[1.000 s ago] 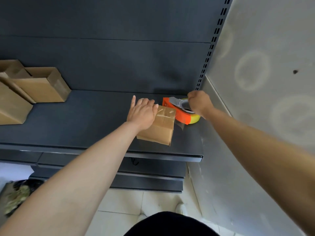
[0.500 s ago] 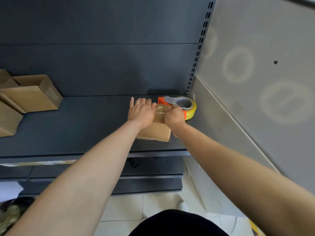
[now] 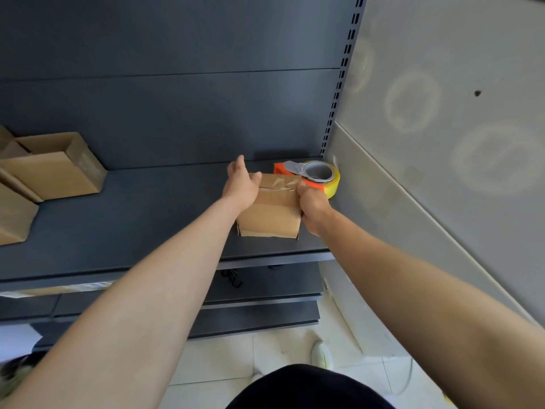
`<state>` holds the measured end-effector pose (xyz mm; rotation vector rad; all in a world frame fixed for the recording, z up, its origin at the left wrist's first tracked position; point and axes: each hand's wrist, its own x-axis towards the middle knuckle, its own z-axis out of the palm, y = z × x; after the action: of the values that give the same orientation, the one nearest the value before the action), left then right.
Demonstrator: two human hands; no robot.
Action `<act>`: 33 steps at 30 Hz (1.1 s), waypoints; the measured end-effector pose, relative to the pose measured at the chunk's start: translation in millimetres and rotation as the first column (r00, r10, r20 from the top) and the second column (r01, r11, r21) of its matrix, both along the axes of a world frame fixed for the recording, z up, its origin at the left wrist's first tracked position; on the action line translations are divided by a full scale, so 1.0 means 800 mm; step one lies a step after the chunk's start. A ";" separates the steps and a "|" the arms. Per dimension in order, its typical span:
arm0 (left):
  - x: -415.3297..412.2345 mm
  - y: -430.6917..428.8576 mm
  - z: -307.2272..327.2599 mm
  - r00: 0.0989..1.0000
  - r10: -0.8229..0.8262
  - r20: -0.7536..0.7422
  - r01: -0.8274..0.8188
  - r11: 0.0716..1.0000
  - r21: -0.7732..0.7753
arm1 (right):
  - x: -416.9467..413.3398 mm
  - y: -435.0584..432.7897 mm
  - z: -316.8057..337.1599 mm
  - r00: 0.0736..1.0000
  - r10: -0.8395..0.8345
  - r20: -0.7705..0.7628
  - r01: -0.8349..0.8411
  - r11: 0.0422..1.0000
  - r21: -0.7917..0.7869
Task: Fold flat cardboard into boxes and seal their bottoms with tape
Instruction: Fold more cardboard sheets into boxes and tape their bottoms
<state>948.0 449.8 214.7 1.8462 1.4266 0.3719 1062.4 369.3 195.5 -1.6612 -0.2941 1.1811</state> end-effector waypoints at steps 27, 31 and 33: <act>-0.015 0.000 -0.010 0.973 0.185 0.136 -0.140 0.948 -0.284 | 0.005 -0.003 0.000 0.994 -0.045 -0.104 0.045 0.999 -0.002; -0.021 0.000 -0.013 0.941 0.280 0.192 -0.194 0.907 -0.373 | 0.003 -0.004 0.003 0.991 -0.055 -0.123 0.056 0.998 0.002; -0.027 -0.001 -0.014 0.927 0.307 0.216 -0.198 0.889 -0.414 | 0.001 -0.003 0.004 0.994 -0.048 -0.096 0.046 0.999 -0.015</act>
<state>926.7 448.7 203.7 1.2396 1.4301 0.4253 1063.4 367.0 199.0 -1.6079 -0.1866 1.2256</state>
